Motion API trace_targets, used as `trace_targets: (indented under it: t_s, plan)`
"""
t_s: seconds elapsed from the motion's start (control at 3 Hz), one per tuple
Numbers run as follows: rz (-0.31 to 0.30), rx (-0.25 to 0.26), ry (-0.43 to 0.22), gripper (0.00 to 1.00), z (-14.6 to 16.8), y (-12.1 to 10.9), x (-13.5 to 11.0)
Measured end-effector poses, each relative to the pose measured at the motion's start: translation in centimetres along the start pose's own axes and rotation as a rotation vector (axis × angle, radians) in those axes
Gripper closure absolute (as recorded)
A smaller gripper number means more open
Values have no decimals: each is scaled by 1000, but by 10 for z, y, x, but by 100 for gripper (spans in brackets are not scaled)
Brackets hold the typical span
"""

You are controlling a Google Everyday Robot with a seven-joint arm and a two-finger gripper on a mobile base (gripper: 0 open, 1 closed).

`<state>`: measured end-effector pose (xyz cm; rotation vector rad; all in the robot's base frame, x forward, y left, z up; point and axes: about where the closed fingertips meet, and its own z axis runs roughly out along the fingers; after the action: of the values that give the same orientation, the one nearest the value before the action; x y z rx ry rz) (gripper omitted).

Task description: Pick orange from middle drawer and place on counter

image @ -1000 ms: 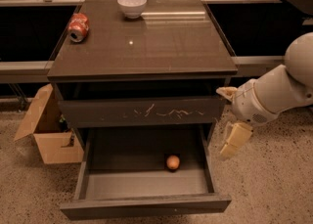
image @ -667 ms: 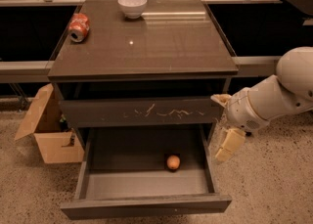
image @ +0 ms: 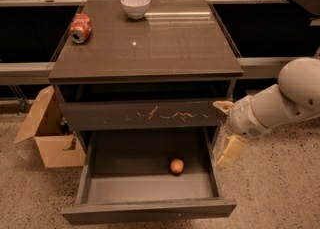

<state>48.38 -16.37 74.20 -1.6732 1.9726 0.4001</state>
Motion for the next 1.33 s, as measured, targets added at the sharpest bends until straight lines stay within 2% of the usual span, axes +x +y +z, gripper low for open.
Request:
trace_targets:
  t_s: [0.67, 1.33]
  plan:
    - [36, -65, -98, 0, 59, 4, 34]
    - [77, -135, -178, 0, 122, 5, 53]
